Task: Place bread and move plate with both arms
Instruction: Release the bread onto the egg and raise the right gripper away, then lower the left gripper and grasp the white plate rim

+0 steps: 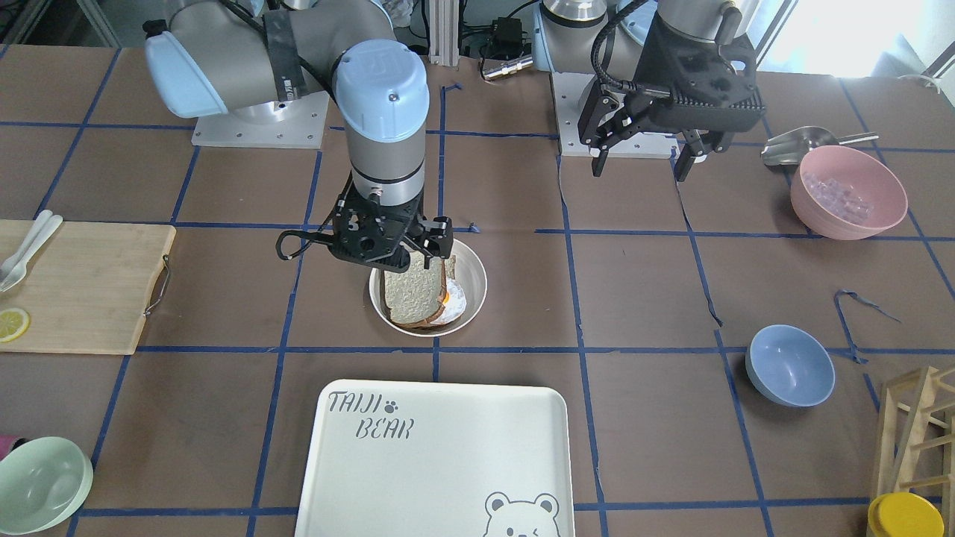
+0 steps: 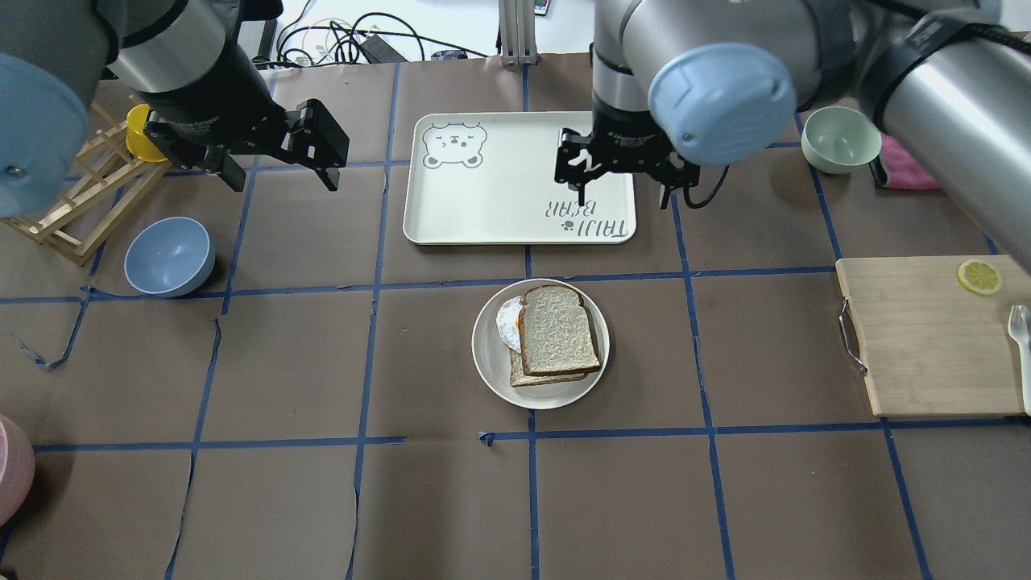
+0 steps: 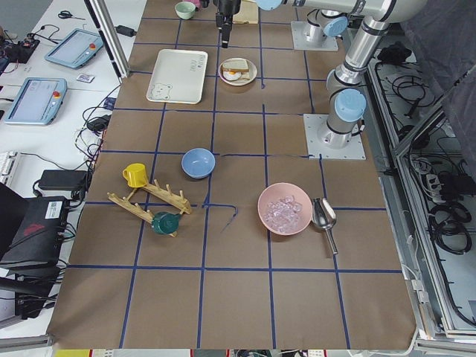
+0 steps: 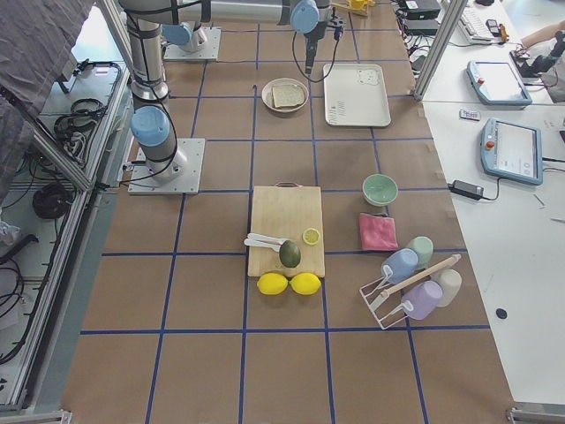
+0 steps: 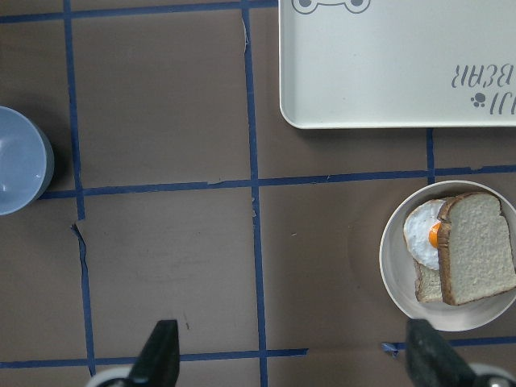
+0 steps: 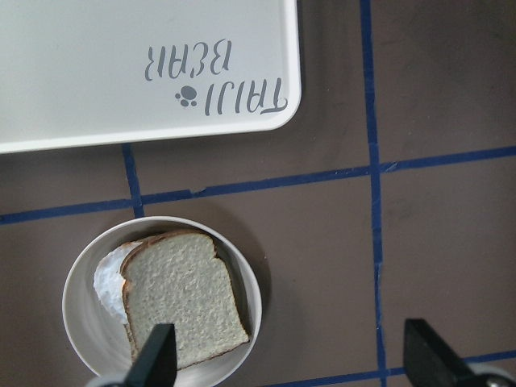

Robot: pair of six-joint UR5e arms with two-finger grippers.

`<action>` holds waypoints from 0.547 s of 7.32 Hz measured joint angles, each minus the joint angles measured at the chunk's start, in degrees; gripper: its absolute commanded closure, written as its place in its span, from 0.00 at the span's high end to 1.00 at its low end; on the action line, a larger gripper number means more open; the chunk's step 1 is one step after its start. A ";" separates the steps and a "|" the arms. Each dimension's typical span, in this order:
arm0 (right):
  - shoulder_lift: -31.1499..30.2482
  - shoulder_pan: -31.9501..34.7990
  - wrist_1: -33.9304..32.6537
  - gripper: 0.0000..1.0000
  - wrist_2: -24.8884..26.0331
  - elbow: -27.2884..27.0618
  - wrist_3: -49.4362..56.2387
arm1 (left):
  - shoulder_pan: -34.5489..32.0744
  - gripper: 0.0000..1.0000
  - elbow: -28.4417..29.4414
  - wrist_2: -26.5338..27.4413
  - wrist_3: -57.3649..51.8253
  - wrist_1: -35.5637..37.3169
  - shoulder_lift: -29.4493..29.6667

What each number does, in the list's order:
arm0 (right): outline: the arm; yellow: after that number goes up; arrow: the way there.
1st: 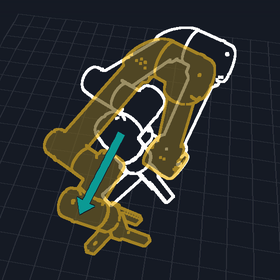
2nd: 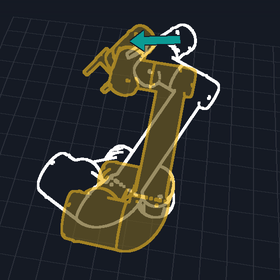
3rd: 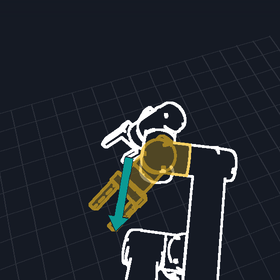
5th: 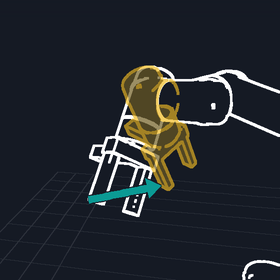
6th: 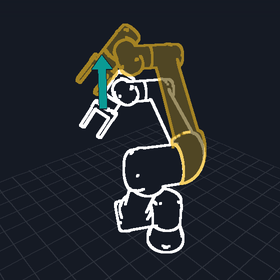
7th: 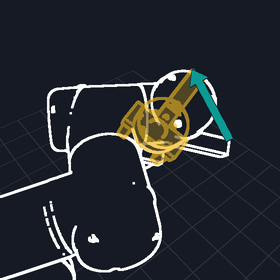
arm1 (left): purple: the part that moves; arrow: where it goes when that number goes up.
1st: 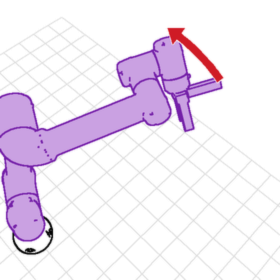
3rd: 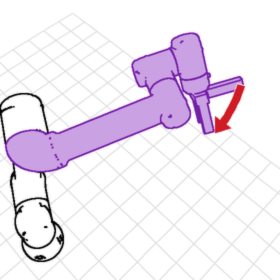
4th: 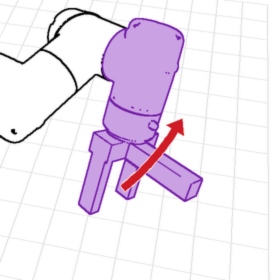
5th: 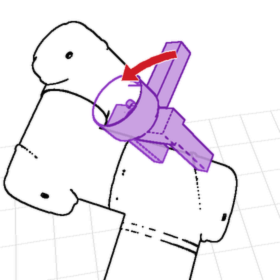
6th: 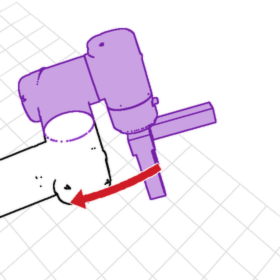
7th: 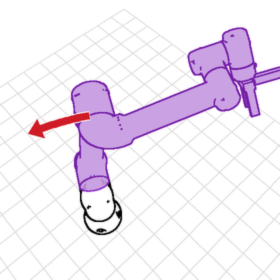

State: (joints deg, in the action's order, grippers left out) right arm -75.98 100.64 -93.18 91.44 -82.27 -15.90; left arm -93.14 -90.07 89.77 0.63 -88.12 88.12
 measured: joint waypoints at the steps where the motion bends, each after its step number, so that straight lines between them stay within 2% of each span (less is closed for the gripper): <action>1: -0.59 -2.52 2.46 1.00 0.03 2.61 5.02 | -0.24 1.00 -2.27 -0.18 0.24 0.20 0.54; 3: -4.07 -4.67 4.18 1.00 0.30 4.71 13.15 | -1.53 1.00 -9.47 -1.15 2.45 4.06 1.72; 4: -5.44 -5.71 4.68 1.00 0.65 4.77 16.59 | -3.42 1.00 -13.75 -1.81 6.00 8.78 3.08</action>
State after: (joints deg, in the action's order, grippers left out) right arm -81.42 94.94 -88.50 92.09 -77.50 0.69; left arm -96.56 -103.82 87.96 6.63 -79.34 91.21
